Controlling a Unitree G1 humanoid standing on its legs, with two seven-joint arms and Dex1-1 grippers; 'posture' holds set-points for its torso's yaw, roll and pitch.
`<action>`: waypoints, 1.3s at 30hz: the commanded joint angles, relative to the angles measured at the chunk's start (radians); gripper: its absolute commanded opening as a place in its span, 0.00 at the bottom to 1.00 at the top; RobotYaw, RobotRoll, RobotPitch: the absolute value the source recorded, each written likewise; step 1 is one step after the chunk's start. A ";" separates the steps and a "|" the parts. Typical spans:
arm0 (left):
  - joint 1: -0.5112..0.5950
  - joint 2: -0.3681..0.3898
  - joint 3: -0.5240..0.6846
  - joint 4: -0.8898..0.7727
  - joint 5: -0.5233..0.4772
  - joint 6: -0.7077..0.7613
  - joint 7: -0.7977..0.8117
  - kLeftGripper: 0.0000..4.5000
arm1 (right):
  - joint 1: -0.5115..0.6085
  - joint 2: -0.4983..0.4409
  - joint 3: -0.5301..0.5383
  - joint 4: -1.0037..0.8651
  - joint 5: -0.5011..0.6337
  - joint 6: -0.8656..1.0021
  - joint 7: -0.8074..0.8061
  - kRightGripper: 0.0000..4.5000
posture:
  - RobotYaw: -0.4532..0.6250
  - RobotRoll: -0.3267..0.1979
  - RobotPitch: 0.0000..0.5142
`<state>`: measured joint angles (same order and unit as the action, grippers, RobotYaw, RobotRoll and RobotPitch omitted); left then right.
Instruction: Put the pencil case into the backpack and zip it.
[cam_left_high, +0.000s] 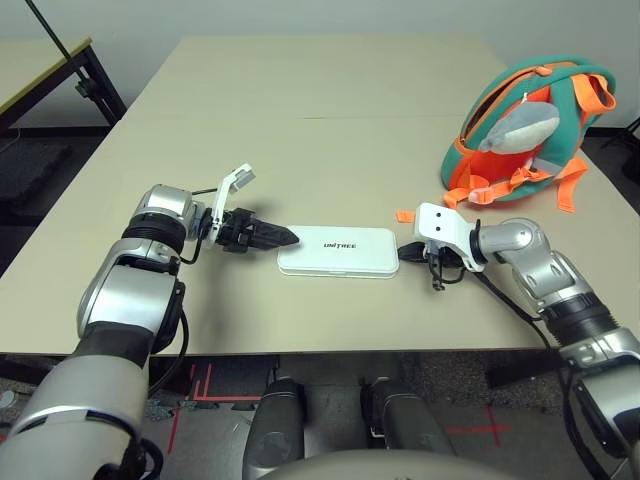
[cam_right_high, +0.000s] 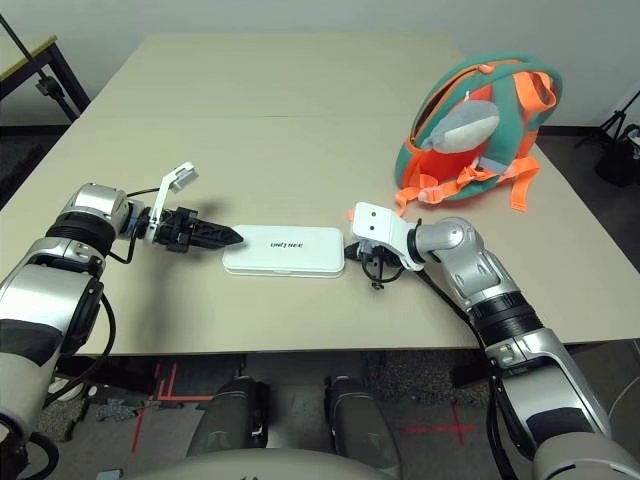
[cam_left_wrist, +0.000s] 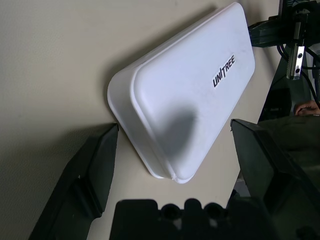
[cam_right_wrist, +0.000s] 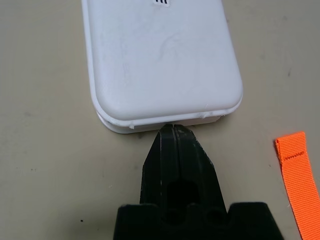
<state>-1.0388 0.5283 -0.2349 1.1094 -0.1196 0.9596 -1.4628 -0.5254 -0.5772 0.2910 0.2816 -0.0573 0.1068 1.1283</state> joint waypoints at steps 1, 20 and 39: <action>0.006 -0.002 -0.001 0.005 0.017 -0.011 -0.001 1.00 | -0.009 0.017 0.022 0.001 -0.001 -0.008 0.006 0.00 | 0.51 0.62 0.14; 0.023 -0.006 0.023 -0.014 0.021 0.001 -0.022 0.32 | 0.025 0.016 0.017 -0.022 0.007 0.002 0.000 0.00 | 0.51 0.62 0.10; -0.025 -0.010 0.157 -0.016 -0.043 0.066 0.004 0.27 | 0.064 -0.004 -0.046 -0.019 0.029 0.021 -0.049 0.00 | 0.50 0.62 0.10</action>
<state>-1.0533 0.5320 -0.0831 1.1067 -0.1458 1.0172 -1.4684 -0.4728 -0.5798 0.2551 0.2654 -0.0385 0.1221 1.0911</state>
